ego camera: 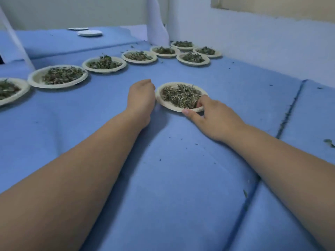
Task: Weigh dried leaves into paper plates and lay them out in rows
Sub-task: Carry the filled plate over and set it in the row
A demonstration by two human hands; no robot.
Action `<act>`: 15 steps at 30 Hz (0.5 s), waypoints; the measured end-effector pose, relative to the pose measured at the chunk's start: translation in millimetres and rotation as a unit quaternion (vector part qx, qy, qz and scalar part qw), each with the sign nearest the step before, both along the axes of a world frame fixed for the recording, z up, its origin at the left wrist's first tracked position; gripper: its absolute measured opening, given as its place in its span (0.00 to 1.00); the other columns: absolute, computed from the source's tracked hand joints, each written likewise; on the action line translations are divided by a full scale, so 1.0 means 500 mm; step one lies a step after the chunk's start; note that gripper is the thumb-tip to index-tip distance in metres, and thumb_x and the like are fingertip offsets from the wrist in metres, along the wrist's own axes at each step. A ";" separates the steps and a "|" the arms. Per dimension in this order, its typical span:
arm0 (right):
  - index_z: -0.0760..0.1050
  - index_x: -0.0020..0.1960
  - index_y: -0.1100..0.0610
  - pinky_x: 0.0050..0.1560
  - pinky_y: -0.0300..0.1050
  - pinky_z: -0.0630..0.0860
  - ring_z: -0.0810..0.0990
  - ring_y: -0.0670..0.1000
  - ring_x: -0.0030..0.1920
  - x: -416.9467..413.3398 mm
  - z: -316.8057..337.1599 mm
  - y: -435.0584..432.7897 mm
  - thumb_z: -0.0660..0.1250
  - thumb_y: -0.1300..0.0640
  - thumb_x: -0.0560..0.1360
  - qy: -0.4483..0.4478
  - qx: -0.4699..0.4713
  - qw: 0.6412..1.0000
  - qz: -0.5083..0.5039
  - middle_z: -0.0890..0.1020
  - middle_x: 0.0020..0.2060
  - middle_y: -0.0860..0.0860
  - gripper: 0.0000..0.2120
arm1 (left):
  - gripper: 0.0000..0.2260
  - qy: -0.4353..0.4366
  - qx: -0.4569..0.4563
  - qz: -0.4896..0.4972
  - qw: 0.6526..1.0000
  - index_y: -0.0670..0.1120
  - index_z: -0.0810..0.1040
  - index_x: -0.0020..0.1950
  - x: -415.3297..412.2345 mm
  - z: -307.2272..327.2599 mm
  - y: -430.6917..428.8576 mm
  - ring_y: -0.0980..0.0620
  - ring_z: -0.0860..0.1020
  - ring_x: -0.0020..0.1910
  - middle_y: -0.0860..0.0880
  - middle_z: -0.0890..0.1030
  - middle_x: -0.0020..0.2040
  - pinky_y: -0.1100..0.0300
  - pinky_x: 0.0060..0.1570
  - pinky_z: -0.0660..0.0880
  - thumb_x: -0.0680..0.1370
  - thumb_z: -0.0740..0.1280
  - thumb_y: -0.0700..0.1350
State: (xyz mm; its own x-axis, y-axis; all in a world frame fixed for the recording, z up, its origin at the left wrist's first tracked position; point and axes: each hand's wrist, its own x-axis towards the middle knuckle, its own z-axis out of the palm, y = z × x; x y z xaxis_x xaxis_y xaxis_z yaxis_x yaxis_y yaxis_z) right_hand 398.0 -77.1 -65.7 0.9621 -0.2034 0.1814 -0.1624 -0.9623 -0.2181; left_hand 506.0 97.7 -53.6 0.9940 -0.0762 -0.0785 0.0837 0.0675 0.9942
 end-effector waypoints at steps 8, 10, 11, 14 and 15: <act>0.62 0.73 0.55 0.66 0.62 0.69 0.73 0.61 0.67 0.317 -0.012 0.018 0.54 0.24 0.73 -0.014 0.041 0.996 -0.076 0.76 0.67 0.57 0.42 | 0.18 0.001 -0.064 0.040 0.997 0.48 0.81 0.64 0.027 -0.025 -0.006 0.55 0.79 0.39 0.50 0.83 0.45 0.57 0.48 0.79 0.77 0.60 0.37; 0.60 0.75 0.55 0.68 0.62 0.67 0.72 0.61 0.69 0.367 -0.013 0.024 0.54 0.25 0.74 -0.014 0.048 0.996 -0.078 0.74 0.69 0.56 0.42 | 0.19 -0.013 -0.046 0.031 0.998 0.49 0.81 0.64 0.020 -0.030 -0.005 0.55 0.80 0.40 0.49 0.84 0.47 0.58 0.46 0.77 0.77 0.60 0.39; 0.60 0.75 0.55 0.68 0.62 0.67 0.71 0.61 0.70 0.386 -0.013 0.027 0.54 0.25 0.74 -0.016 0.048 0.996 -0.080 0.74 0.70 0.56 0.42 | 0.17 -0.021 -0.039 0.027 0.999 0.52 0.82 0.60 0.018 -0.030 -0.004 0.55 0.78 0.39 0.51 0.84 0.45 0.59 0.43 0.75 0.76 0.61 0.40; 0.61 0.75 0.56 0.67 0.62 0.67 0.72 0.62 0.69 0.421 -0.016 0.028 0.54 0.25 0.73 -0.020 0.041 0.995 -0.090 0.75 0.68 0.58 0.42 | 0.13 -0.023 -0.024 0.018 0.999 0.57 0.80 0.45 0.017 -0.026 -0.006 0.58 0.76 0.34 0.58 0.80 0.35 0.60 0.38 0.71 0.76 0.61 0.41; 0.61 0.75 0.56 0.67 0.62 0.67 0.72 0.62 0.69 0.430 -0.017 0.028 0.54 0.25 0.73 -0.021 0.040 0.995 -0.092 0.75 0.68 0.58 0.43 | 0.13 -0.024 -0.024 0.018 0.999 0.58 0.79 0.43 0.016 -0.027 -0.006 0.59 0.76 0.33 0.59 0.79 0.34 0.60 0.38 0.71 0.76 0.61 0.41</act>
State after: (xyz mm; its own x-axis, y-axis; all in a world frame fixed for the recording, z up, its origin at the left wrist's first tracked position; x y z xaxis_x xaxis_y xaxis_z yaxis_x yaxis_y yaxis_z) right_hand 613.0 -63.3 -74.4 0.8990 -0.3916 0.1962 -0.3244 -0.8962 -0.3027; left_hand 514.0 94.8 -67.0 0.9987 -0.0425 -0.0281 0.0328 0.1163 0.9927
